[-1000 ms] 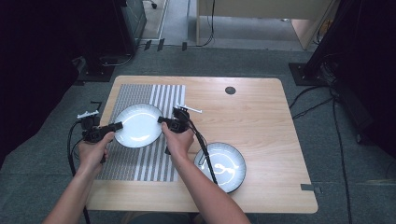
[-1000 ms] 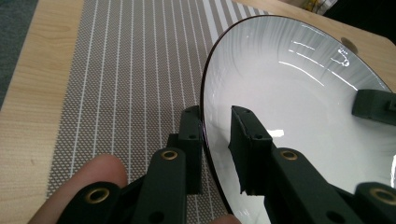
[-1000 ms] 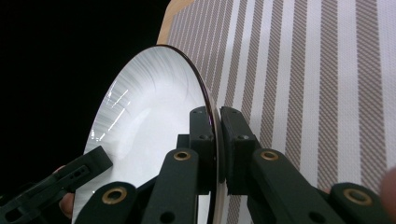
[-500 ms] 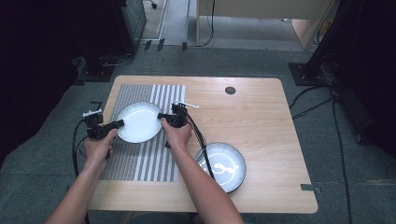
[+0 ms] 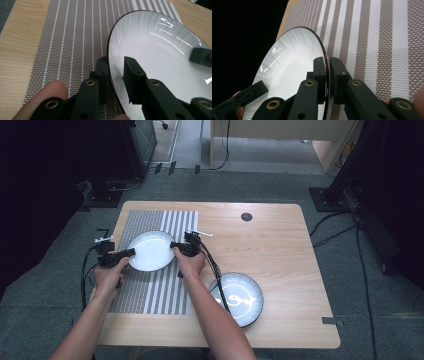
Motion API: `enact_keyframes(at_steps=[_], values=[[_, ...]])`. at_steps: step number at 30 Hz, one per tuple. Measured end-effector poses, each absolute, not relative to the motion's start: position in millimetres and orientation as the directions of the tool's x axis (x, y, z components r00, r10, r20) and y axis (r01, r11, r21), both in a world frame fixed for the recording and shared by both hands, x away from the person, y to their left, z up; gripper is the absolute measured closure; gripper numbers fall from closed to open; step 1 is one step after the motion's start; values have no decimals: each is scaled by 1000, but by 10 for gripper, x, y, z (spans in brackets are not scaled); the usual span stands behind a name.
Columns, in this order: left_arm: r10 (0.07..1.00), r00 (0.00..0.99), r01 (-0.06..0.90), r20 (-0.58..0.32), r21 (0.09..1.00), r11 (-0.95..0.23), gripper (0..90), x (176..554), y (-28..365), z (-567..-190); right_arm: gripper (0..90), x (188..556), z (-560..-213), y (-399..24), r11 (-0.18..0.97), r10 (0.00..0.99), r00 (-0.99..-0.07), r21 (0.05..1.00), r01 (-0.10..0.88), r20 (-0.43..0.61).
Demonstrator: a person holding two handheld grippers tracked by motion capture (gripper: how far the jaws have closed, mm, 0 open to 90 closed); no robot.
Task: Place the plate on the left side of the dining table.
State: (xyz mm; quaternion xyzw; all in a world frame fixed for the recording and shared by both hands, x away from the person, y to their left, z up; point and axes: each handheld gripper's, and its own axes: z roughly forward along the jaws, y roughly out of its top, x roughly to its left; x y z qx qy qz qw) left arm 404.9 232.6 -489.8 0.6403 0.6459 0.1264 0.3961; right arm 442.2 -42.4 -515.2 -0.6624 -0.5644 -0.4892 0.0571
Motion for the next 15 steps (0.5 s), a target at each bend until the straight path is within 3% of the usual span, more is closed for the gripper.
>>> enact_keyframes(at_steps=[15], values=[[933, 132, 753, -336, 646, 126, 745, 4092, 2213, -5020, 827, 4449, -5254, -488, -317, 743, -134, 521, 792, 656]])
